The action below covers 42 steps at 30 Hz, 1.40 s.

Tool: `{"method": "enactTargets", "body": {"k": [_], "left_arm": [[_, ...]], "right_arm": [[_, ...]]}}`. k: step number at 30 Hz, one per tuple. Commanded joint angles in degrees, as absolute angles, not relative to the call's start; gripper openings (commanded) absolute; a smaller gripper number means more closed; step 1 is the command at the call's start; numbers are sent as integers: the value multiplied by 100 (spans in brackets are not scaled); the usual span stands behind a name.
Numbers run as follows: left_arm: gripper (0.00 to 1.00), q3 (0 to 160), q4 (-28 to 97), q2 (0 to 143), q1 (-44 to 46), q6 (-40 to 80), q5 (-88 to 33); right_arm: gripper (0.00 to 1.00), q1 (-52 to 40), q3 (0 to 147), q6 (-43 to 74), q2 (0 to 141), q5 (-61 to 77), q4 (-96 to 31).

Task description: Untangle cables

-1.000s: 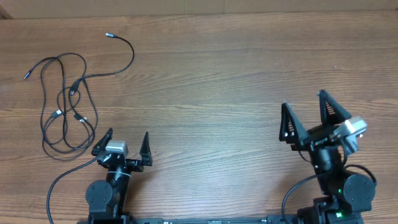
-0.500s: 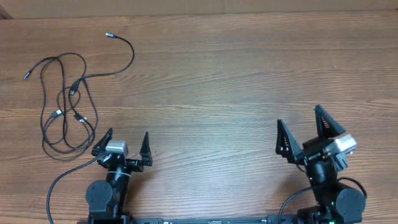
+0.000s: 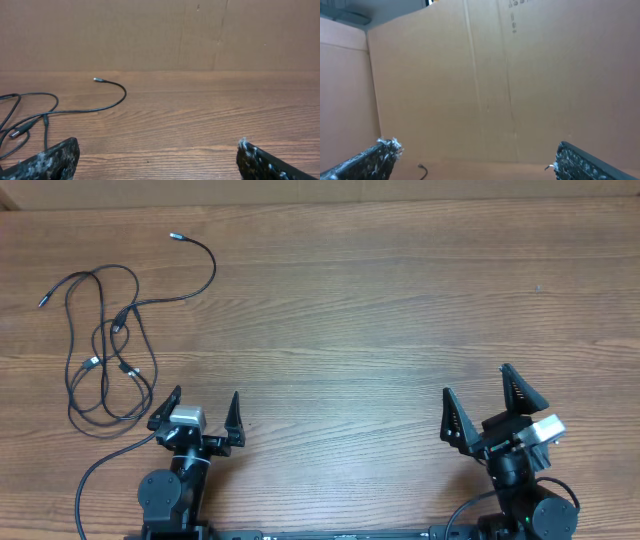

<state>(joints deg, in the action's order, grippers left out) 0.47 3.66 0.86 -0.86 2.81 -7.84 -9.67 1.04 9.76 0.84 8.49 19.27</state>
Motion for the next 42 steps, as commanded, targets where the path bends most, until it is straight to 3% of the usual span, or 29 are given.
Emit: {"method": "enactTargets", "body": {"k": [1,12,42], "left_arm": [[99,27,388,21,-139,172,-709],[100,27,388,21,-137,172,-709],[100,27,388,21,-139,172,-709]], "right_arm": [[100,-1111,45,558,14,738,1695],[100,-1247,45,99,14,733,-443],[100,-1247,47,-178,12,458,-445]]}}
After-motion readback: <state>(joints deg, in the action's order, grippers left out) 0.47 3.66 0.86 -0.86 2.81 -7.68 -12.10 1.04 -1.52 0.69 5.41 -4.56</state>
